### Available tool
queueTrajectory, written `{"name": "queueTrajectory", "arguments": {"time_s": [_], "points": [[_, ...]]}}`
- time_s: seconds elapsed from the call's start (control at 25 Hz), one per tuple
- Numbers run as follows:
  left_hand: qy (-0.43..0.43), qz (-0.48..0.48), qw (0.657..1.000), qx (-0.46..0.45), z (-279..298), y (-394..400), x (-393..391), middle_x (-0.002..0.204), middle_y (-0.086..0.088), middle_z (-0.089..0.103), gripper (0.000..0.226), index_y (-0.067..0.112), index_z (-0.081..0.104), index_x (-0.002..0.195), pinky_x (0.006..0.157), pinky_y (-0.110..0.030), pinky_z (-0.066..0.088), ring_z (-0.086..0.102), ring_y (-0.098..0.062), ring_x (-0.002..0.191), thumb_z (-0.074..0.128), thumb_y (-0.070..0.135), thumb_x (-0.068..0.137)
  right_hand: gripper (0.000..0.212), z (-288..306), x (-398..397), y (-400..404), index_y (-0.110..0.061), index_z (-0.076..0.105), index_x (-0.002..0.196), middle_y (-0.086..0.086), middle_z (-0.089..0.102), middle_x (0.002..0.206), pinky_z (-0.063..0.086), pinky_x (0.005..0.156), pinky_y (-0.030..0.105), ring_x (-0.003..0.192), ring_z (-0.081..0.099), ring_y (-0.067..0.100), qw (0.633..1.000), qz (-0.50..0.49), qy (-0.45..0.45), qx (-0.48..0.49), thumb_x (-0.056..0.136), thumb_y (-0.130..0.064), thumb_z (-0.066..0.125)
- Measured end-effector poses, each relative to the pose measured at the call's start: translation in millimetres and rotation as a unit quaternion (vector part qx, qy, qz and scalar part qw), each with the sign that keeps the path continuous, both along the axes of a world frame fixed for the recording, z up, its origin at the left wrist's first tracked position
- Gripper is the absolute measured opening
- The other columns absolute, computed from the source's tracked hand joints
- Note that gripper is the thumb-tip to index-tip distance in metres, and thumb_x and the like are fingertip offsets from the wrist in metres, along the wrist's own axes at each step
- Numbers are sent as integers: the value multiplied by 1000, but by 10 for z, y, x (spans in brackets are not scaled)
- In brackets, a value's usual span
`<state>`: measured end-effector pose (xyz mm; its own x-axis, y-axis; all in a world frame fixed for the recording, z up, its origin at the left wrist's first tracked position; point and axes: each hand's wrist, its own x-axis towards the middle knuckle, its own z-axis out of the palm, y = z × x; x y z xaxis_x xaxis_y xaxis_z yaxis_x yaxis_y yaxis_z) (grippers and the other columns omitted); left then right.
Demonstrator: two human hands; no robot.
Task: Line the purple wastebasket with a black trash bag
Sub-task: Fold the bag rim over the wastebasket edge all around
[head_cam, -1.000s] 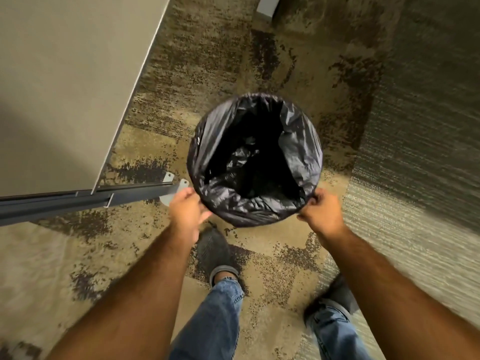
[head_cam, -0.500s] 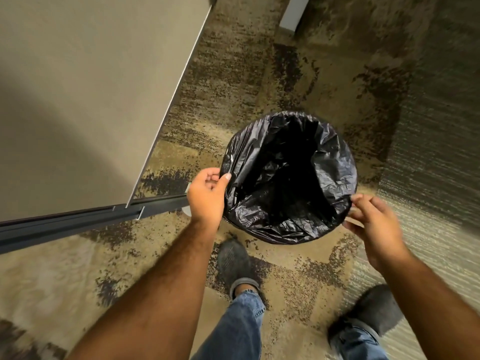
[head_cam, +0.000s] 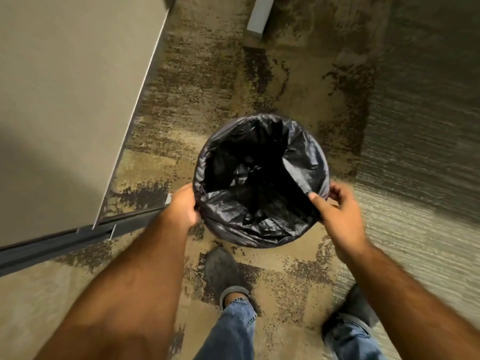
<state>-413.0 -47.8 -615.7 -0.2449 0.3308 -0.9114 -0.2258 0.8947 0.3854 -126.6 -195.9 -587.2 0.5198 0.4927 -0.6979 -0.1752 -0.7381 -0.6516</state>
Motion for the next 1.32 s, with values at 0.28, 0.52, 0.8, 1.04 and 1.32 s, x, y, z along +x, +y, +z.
{"name": "queueTrajectory", "arguments": {"time_s": [0.28, 0.52, 0.8, 1.04, 1.32], "points": [[273, -16, 926, 259, 73, -602, 73, 91, -4, 64, 9, 10, 71, 103, 73, -17, 49, 61, 6, 71, 65, 17, 104, 67, 264, -277, -180, -27, 54, 138, -2, 58, 119, 60, 97, 52, 113, 67, 30, 996, -1, -49, -69, 82, -48, 85], [384, -66, 888, 245, 134, -718, 174, 116, -22, 75, 32, 3, 78, 117, 93, -41, 52, 69, -36, 108, 57, 24, 106, 52, 290, -452, -81, -22, 55, 137, -3, 70, 123, 62, 96, 35, 115, 71, 20, 993, -58, 23, -97, 92, -9, 78], [251, -195, 940, 125, 351, -475, 326, 62, 10, 49, 46, 25, 46, 66, 60, -34, 32, 46, -16, 62, 68, 49, 99, 44, 251, -419, 46, -25, 53, 118, 2, 73, 109, 63, 92, 45, 101, 72, 26, 991, -24, 17, -128, 88, 7, 52], [191, -241, 935, 178, 489, -509, 533, 95, 3, 82, 15, 24, 79, 89, 88, -41, 56, 76, -24, 94, 78, 38, 95, 50, 311, 24, -132, -21, 59, 135, 0, 75, 114, 64, 97, 55, 106, 75, 25, 995, -66, 42, -64, 93, 6, 58], [124, -281, 924, 228, 578, -449, 2046, 89, 9, 84, 12, 26, 78, 96, 79, -35, 61, 78, -10, 85, 73, 37, 93, 53, 310, 1375, -258, -27, 61, 133, 4, 78, 126, 59, 106, 61, 118, 74, 30, 988, -145, -48, -9, 85, -6, 59]]}}
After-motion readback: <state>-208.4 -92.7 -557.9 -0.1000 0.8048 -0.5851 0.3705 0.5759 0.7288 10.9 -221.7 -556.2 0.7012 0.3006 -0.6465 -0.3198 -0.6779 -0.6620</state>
